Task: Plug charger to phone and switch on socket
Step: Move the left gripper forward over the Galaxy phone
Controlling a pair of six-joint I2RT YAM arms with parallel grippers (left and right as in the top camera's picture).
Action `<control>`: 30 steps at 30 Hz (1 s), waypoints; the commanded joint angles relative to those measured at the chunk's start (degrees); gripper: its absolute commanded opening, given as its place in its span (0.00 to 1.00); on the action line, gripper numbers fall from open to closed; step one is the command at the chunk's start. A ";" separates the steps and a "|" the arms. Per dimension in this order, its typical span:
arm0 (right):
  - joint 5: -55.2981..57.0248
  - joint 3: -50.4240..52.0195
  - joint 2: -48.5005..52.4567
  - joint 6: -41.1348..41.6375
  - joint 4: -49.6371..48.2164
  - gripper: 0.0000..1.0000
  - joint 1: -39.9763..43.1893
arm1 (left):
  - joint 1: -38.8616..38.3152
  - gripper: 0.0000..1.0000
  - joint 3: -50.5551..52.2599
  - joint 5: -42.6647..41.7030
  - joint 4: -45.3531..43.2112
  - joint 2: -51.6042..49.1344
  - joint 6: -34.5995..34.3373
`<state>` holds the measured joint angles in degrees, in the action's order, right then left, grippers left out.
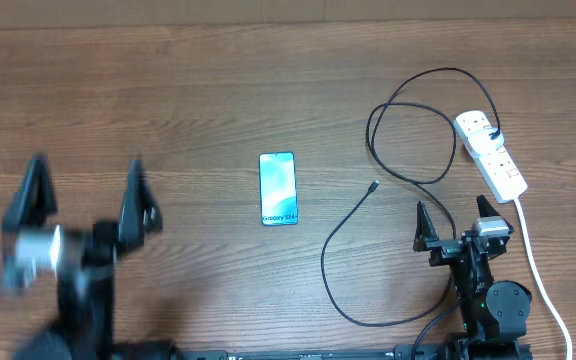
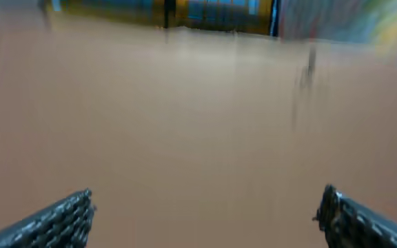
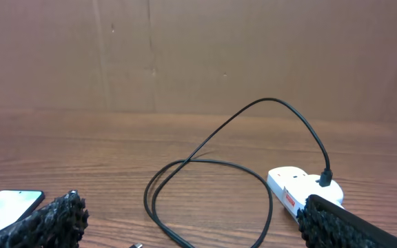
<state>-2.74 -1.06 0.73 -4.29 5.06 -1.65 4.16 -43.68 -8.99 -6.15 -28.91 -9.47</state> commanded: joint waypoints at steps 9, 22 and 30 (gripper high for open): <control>0.11 0.61 -0.57 -0.07 -0.37 1.00 -0.37 | 0.31 1.00 -52.96 -26.10 55.28 -46.69 6.49; 0.11 0.61 -0.57 -0.07 -0.37 1.00 -0.39 | -16.02 1.00 -63.12 -0.87 67.25 -68.65 -9.49; 0.11 0.61 -0.57 -0.07 -0.37 1.00 -0.39 | -26.38 1.00 -67.54 12.68 74.71 -78.55 -20.65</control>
<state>-2.74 -1.06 0.73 -4.32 5.06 -1.65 -20.91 -109.56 -3.51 67.81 -104.47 -23.64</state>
